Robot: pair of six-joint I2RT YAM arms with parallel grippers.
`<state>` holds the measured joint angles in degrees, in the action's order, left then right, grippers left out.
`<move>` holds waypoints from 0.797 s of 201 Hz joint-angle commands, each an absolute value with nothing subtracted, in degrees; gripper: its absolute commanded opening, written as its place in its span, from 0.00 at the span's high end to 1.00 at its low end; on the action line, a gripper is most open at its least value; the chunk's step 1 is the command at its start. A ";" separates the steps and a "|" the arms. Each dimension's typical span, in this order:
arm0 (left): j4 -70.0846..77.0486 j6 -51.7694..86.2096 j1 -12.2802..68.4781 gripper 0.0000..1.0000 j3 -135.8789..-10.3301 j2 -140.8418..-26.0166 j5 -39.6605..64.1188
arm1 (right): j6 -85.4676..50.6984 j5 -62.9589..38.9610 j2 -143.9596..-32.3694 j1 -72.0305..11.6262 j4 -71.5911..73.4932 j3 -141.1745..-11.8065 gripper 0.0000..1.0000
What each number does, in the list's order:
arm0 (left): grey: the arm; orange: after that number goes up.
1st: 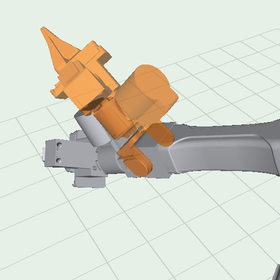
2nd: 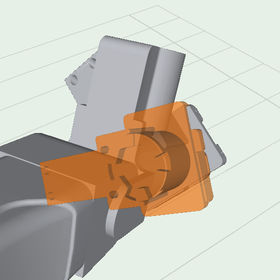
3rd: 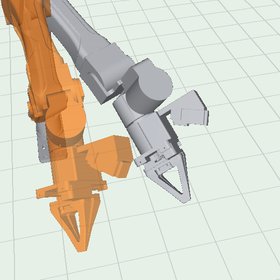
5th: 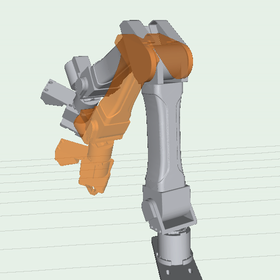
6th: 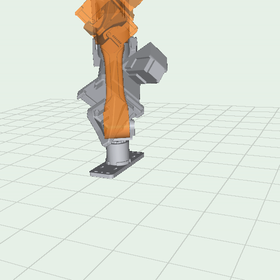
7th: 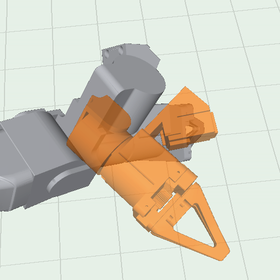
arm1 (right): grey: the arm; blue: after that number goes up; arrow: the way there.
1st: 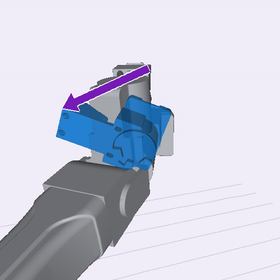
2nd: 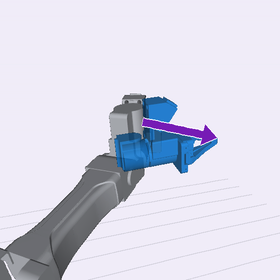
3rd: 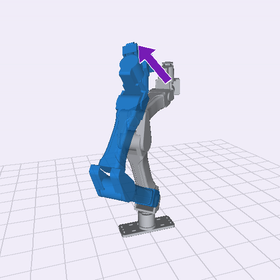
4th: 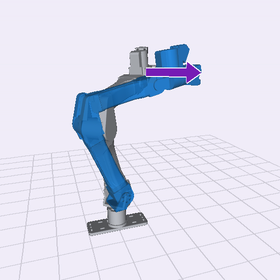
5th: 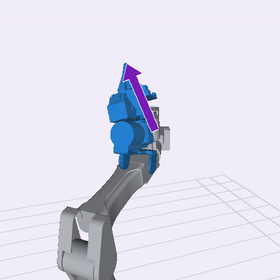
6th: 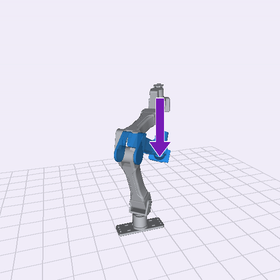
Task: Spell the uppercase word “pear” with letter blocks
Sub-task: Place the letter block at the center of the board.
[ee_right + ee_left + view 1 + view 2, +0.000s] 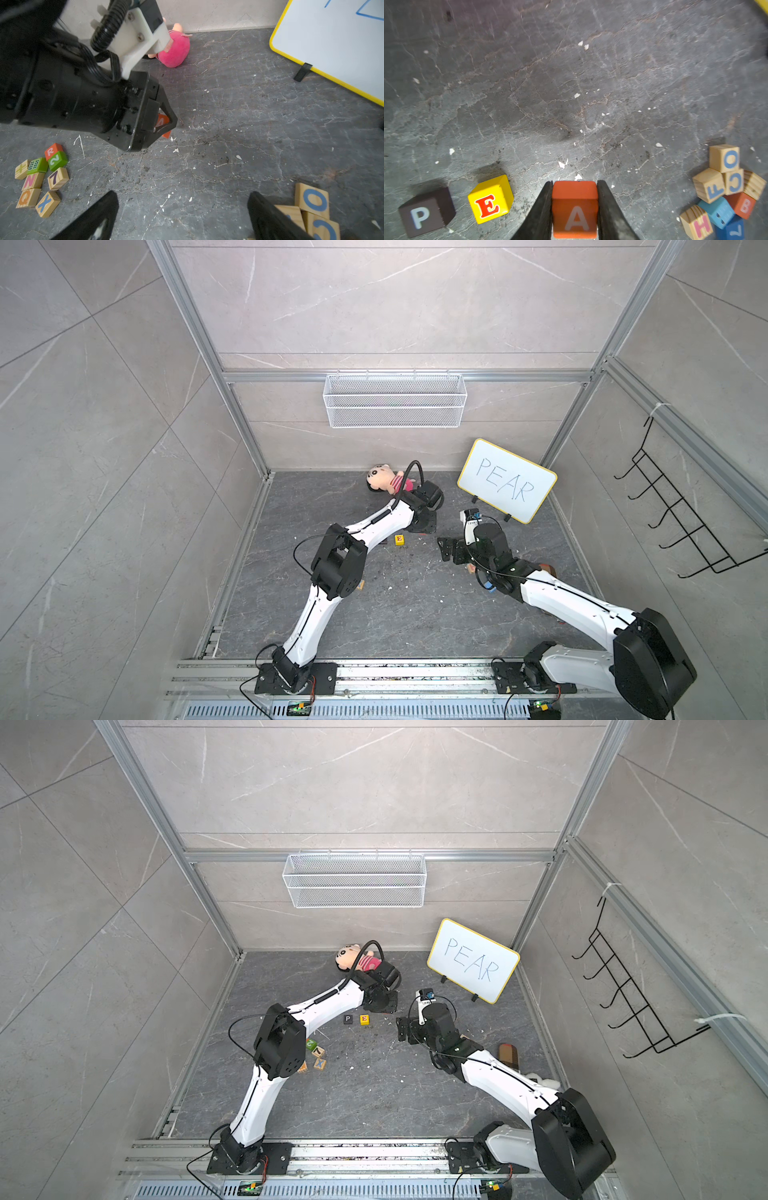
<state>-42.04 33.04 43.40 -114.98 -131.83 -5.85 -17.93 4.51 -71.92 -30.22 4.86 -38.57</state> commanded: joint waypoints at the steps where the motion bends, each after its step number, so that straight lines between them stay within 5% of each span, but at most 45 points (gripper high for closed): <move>1: -43.53 34.52 42.92 0.76 -117.01 -132.97 -6.25 | -19.50 3.52 -73.05 -29.84 3.90 -40.24 0.01; 160: -42.55 36.14 41.89 0.76 -113.83 -135.92 -5.98 | -18.20 -0.24 -78.09 -29.17 1.55 -43.37 0.01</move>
